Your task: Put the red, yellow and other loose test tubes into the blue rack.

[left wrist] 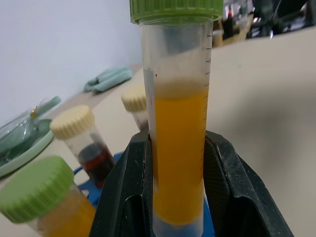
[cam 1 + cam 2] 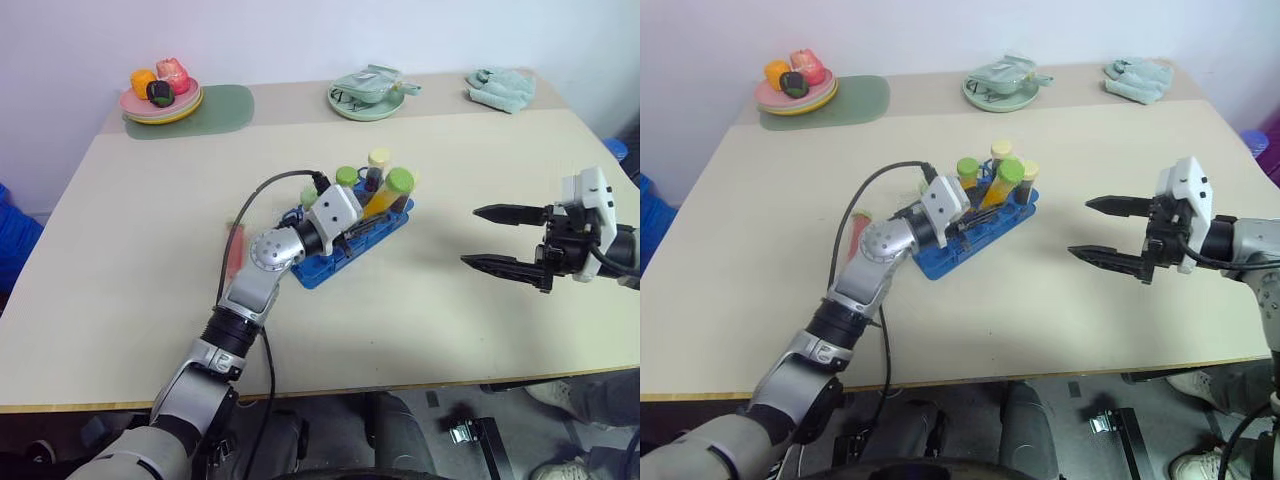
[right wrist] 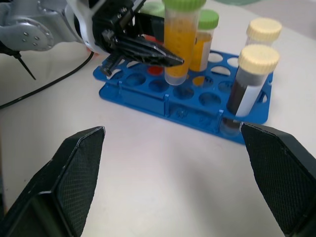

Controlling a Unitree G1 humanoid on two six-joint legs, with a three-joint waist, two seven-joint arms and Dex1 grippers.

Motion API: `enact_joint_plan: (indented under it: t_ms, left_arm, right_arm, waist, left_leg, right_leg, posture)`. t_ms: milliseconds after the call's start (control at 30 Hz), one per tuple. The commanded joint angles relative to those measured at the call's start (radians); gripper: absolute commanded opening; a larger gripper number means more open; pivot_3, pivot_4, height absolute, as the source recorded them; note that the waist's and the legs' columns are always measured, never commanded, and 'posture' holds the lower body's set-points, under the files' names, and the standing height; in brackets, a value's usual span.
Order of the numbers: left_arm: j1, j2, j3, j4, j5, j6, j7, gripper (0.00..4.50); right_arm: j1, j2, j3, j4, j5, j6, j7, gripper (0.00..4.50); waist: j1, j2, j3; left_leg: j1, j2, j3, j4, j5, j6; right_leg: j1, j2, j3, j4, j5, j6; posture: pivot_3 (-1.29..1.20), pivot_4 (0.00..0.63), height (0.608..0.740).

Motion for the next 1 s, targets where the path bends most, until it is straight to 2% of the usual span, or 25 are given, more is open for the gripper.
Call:
enact_joint_plan:
  t_ms: [33, 300, 767, 1000]
  left_arm:
    - [-0.014, -0.008, -0.010, 0.026, 0.043, -0.069, 0.038, 0.81]
    - [-0.012, -0.044, -0.011, 0.096, 0.075, -0.124, 0.092, 0.81]
    - [-0.009, -0.103, 0.035, 0.156, -0.055, -0.107, 0.006, 0.81]
    - [-0.045, -0.101, 0.039, 0.187, -0.025, -0.144, 0.038, 0.81]
  right_arm:
    - [0.008, -0.024, -0.046, -0.045, 0.026, 0.010, 0.002, 4.50]
    - [0.031, -0.028, -0.069, -0.079, 0.037, 0.040, -0.007, 4.50]
    - [0.055, -0.029, -0.097, -0.120, 0.044, 0.061, -0.033, 4.50]
    - [0.064, -0.029, -0.109, -0.126, 0.047, 0.069, -0.040, 4.50]
  waist:
    - [0.004, 0.000, 0.000]
    - [0.021, 0.000, 0.000]
    - [0.021, 0.000, -0.001]
    - [0.020, 0.000, -0.001]
  left_leg:
    - [0.000, 0.000, 0.000, 0.000, 0.000, 0.000]
    - [0.001, 0.000, 0.001, 0.000, 0.000, 0.000]
    - [0.001, 0.000, 0.001, 0.000, 0.000, 0.000]
    - [0.001, 0.000, 0.001, 0.000, 0.000, 0.001]
  right_leg:
    - [0.000, 0.000, 0.000, 0.000, 0.000, 0.000]
    - [0.001, 0.000, 0.001, -0.001, 0.001, 0.000]
    - [0.002, 0.000, 0.000, -0.002, 0.001, 0.001]
    - [0.002, 0.000, 0.001, -0.003, 0.001, 0.001]
  posture:
    - [0.00, 0.150, 0.740]
    - [0.00, 0.150, 0.740]
    - [0.00, 0.150, 0.740]
    - [0.00, 0.150, 0.740]
